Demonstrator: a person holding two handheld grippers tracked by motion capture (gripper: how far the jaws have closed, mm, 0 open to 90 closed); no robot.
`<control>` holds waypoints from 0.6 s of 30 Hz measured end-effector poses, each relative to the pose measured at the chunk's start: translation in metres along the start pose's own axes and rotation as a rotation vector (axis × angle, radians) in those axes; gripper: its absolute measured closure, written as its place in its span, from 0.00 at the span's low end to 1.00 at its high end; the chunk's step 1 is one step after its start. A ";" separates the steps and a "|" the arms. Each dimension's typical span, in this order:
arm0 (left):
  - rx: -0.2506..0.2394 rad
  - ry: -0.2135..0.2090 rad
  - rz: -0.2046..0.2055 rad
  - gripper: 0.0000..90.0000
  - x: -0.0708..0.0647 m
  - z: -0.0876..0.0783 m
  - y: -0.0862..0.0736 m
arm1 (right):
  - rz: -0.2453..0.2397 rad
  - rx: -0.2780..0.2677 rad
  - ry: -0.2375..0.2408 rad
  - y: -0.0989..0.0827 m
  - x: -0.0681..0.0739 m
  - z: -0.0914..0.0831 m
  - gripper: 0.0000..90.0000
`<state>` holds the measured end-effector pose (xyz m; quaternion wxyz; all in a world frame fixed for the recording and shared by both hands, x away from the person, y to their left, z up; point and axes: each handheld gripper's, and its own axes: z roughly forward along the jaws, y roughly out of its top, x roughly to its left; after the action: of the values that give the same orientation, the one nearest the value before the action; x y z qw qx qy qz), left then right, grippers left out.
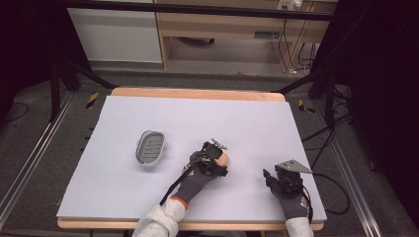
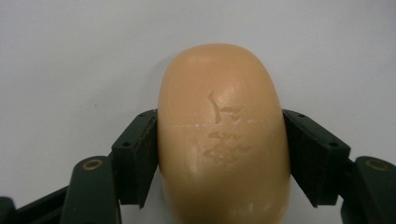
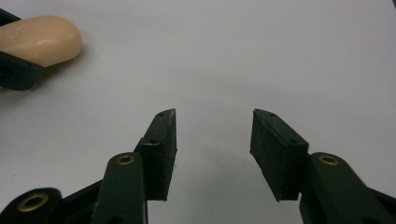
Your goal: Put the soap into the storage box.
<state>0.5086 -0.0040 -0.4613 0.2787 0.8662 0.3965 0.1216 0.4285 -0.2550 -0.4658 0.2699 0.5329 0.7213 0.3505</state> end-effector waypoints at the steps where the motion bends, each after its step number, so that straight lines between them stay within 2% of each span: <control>1: -0.008 -0.002 0.000 0.35 0.000 -0.003 0.000 | 0.001 0.000 0.000 0.000 0.000 0.000 0.56; 10: -0.052 -0.016 0.010 0.35 0.005 -0.030 0.000 | -0.003 -0.002 -0.002 0.000 0.000 0.000 0.57; 18: -0.088 -0.005 0.000 0.35 0.017 -0.053 -0.005 | -0.002 -0.003 -0.001 0.000 0.000 0.000 0.57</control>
<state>0.4941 0.0318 -0.4211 0.3176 0.8534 0.3900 0.1368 0.4283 -0.2547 -0.4658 0.2715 0.5319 0.7211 0.3512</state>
